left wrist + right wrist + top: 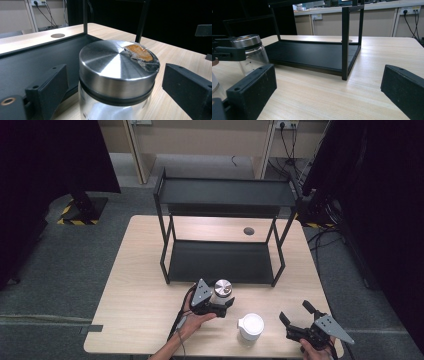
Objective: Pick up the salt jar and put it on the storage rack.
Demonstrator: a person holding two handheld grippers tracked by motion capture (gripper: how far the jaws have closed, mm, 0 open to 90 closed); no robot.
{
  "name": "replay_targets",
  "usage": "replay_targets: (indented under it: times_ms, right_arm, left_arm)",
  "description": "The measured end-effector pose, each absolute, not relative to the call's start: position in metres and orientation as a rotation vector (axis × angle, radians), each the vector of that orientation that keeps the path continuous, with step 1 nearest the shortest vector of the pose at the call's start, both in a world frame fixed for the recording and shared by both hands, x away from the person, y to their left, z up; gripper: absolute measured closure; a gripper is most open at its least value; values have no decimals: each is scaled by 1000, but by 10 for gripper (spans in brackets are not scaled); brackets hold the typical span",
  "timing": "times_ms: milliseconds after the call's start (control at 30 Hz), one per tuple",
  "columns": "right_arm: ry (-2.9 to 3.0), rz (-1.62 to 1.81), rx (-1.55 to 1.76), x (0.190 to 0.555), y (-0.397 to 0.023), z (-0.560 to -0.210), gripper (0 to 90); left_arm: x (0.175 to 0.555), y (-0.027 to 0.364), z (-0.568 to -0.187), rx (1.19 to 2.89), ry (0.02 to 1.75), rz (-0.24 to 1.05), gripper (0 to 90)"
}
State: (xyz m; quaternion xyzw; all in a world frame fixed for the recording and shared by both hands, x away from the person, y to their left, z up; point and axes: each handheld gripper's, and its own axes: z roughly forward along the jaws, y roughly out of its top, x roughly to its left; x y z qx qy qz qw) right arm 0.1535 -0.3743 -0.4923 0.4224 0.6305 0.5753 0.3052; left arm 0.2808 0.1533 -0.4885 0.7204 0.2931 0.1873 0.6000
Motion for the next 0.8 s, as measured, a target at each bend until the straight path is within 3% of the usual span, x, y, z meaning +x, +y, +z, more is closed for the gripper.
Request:
replay_targets:
  times_ms: [367,667,800]
  right_arm:
    - [1667,1526,1116,153,-375,-492,3]
    - [1673,1527,1113,154,-375,-492,3]
    - [1674,1527,1113,154,-375,-492,3]
  left_arm:
    - [283,151,-488,1699,688,441,132]
    - [285,150,-487,1727,673,449,287]
    - [285,149,-486,1737,672,458,303]
